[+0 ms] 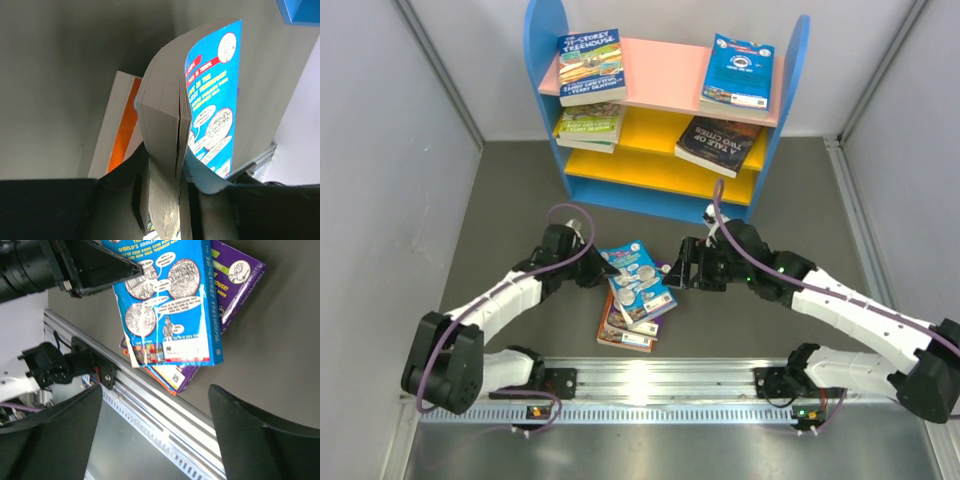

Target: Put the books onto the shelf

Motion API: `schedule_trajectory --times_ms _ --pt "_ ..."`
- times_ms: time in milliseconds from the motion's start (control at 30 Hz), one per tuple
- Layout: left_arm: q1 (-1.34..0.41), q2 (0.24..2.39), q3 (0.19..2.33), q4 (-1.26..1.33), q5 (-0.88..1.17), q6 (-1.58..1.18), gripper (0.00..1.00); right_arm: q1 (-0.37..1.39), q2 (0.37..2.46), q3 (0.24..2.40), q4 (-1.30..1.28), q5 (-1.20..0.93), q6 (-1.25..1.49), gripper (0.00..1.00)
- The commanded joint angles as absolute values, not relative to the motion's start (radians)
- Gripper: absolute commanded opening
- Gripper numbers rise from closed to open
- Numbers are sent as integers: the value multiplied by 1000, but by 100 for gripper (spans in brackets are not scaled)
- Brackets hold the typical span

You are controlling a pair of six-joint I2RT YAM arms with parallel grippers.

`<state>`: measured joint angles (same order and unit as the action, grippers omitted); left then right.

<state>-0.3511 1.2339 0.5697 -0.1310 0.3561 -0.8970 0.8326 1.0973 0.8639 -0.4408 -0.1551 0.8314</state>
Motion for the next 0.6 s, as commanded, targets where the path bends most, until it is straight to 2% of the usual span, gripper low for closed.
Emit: schedule_trajectory --times_ms 0,67,300,567 --pt "-337 1143 635 -317 213 -859 0 836 1025 887 -492 -147 796 89" --pt "-337 1092 679 -423 186 -851 0 838 1002 899 -515 -164 795 100" --pt "-336 942 880 -494 268 -939 0 836 996 991 -514 -198 836 100" --pt "-336 907 1014 -485 327 -1092 0 836 1020 1081 -448 -219 911 100"
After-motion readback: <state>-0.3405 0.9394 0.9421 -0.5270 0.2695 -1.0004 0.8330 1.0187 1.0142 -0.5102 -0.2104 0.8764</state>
